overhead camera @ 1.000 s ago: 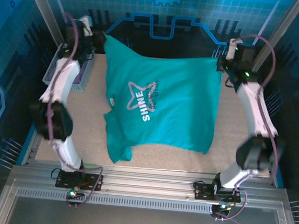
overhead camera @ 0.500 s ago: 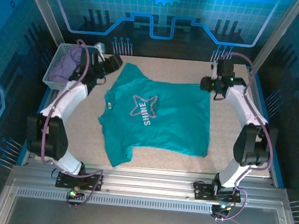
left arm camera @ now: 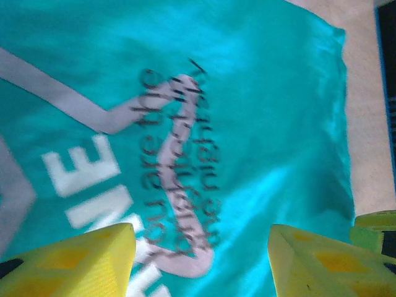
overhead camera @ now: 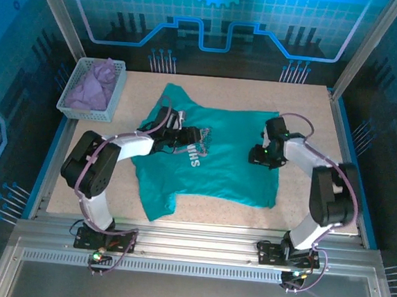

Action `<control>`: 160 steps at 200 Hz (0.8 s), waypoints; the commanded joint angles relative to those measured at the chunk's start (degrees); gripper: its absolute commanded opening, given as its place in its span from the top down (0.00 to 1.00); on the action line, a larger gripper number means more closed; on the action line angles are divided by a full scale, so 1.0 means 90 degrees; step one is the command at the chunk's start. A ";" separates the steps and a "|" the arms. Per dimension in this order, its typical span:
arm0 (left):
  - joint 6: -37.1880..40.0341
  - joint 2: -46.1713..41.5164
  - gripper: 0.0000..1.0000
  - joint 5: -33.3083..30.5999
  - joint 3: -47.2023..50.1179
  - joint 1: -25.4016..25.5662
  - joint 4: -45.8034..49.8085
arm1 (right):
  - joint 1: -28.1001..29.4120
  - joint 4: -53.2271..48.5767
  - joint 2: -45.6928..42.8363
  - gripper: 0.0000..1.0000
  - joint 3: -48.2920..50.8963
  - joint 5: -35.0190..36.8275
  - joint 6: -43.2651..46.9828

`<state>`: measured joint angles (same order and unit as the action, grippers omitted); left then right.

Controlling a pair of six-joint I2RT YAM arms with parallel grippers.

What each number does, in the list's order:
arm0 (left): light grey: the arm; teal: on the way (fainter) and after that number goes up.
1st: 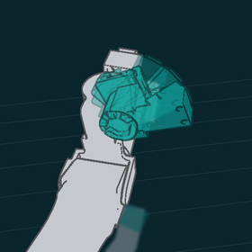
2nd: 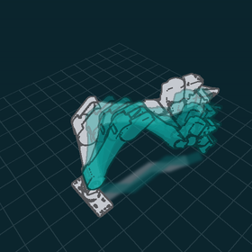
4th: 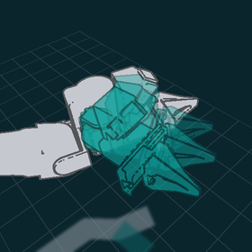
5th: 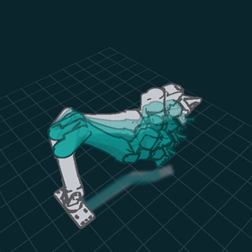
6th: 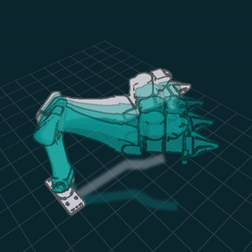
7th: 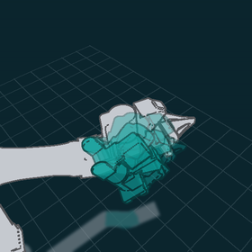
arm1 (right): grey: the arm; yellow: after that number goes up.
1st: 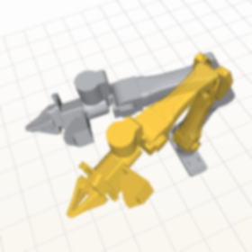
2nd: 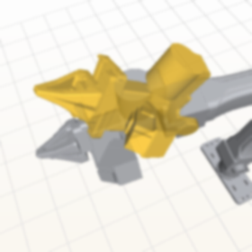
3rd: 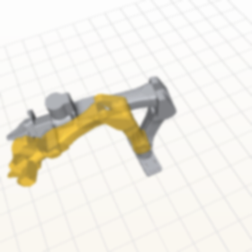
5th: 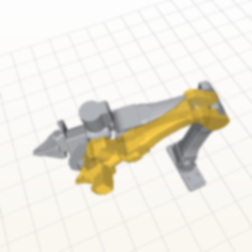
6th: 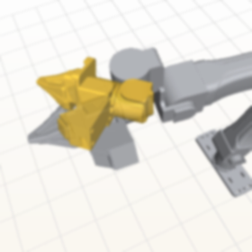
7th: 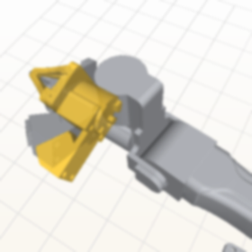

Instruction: Fold the inside-out t-shirt

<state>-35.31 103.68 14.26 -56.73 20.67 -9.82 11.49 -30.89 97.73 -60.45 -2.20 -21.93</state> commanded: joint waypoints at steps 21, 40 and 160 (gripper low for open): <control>-0.0216 0.0764 0.42 -0.0139 -0.0465 -0.0909 0.0094 | 0.0134 0.0071 0.1652 0.50 -0.1425 -0.0525 -0.0232; -0.0255 0.1048 0.42 -0.0050 -0.0891 -0.1244 0.0395 | 0.0214 -0.0389 0.2308 0.51 -0.2502 -0.0622 -0.0152; 0.2009 -0.0763 0.40 0.0320 0.0165 0.0809 -0.0906 | -0.0479 -0.0817 -0.1253 0.47 0.0315 -0.0079 0.0281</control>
<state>-31.73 101.14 13.96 -60.84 15.35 -9.26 11.73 -38.63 91.77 -64.03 -0.97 -18.63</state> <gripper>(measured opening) 0.597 0.527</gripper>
